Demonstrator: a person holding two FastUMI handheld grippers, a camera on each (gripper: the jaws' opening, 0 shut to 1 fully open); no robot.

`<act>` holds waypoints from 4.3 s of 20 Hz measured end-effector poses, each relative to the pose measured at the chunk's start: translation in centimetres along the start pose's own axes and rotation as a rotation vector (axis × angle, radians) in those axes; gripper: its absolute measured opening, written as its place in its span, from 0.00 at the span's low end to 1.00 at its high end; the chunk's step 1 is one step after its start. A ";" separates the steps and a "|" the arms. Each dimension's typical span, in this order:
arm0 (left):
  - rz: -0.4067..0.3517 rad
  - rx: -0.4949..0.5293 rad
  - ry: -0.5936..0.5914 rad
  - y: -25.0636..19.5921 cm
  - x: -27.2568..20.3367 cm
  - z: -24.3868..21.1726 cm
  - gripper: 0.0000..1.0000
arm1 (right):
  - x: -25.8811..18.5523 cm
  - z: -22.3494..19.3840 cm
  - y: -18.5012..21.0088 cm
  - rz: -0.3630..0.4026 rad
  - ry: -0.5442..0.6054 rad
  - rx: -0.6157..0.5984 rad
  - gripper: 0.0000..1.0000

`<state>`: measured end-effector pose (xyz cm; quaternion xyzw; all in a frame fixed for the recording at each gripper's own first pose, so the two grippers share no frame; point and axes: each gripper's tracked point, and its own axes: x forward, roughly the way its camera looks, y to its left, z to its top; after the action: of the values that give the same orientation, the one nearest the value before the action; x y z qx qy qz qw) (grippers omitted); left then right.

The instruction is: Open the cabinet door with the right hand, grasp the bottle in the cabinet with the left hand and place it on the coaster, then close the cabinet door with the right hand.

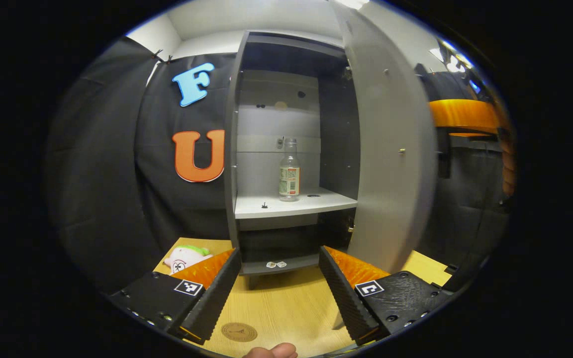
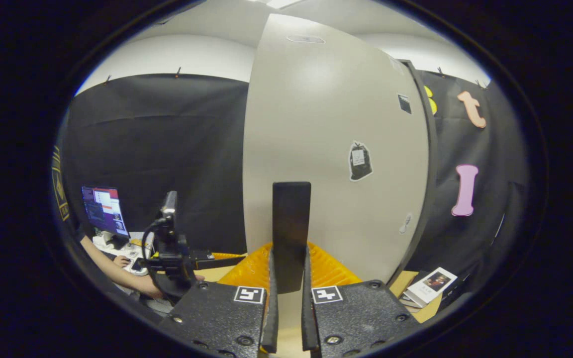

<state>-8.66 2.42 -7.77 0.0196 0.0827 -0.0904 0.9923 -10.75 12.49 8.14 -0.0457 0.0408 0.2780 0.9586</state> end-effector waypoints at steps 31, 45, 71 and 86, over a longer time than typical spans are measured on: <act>0.180 0.083 -0.106 0.0 28.7 10.4 1.00 | -11.5 -3.3 -15.2 -0.577 -0.042 0.125 0.75; 0.209 0.030 -0.046 0.6 32.4 9.1 0.77 | -10.2 -4.3 -15.9 -0.505 -0.059 0.147 0.91; 0.317 -0.005 -0.102 3.2 19.7 12.5 0.69 | -7.3 -4.4 -15.6 -0.139 -0.123 0.234 0.96; 0.257 0.079 -0.111 6.9 5.9 5.5 0.69 | -9.9 -6.0 -15.1 -0.334 -0.080 0.415 0.95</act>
<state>-0.78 7.88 -3.21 0.0640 0.0207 0.0331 0.9972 -11.31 -6.06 4.23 0.1565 0.0511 0.1035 0.9809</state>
